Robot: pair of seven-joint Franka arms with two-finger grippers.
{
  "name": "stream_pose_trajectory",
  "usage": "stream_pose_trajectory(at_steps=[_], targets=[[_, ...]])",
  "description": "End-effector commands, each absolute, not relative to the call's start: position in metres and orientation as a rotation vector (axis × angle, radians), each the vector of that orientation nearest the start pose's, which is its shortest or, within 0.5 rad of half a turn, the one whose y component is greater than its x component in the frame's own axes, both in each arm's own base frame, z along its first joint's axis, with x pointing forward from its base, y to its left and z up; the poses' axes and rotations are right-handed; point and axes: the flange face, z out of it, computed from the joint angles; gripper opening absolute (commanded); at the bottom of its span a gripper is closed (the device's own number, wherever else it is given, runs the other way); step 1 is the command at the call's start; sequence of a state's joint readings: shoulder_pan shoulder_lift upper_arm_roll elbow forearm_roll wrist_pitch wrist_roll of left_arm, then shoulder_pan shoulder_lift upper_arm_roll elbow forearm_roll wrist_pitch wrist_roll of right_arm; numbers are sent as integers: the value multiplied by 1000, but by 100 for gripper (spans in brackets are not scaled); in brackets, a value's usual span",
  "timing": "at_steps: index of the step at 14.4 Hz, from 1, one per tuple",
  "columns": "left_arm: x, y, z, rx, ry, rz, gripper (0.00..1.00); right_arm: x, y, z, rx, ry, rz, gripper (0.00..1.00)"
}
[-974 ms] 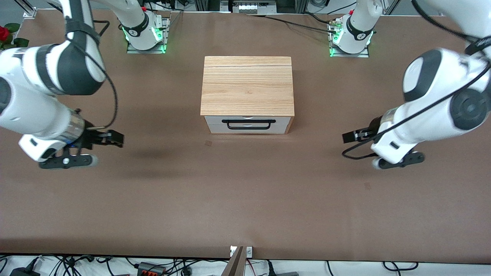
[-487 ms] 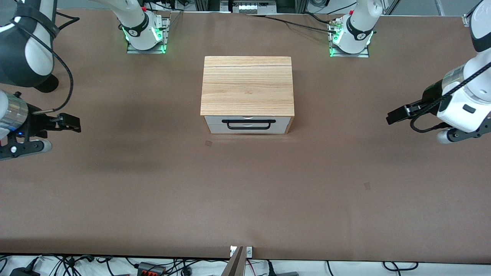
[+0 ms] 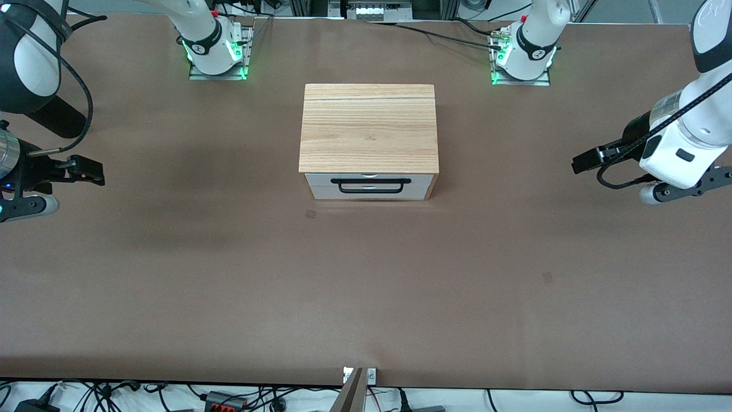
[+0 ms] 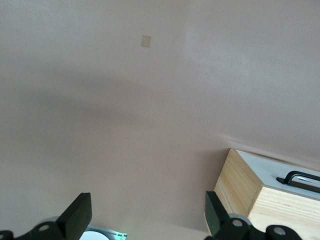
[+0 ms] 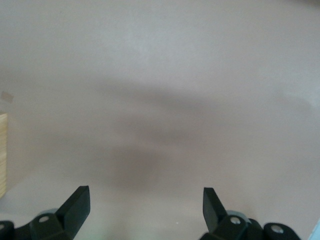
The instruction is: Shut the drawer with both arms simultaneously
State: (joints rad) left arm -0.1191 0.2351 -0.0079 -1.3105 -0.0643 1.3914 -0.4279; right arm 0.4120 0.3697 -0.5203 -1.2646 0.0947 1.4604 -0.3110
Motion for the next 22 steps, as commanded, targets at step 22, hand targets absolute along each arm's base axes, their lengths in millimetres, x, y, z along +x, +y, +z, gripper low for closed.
stream_pose_trajectory(at_steps=[22], targets=[[566, -84, 583, -3141, -283, 198, 100, 548, -22, 595, -3108, 267, 54, 100]])
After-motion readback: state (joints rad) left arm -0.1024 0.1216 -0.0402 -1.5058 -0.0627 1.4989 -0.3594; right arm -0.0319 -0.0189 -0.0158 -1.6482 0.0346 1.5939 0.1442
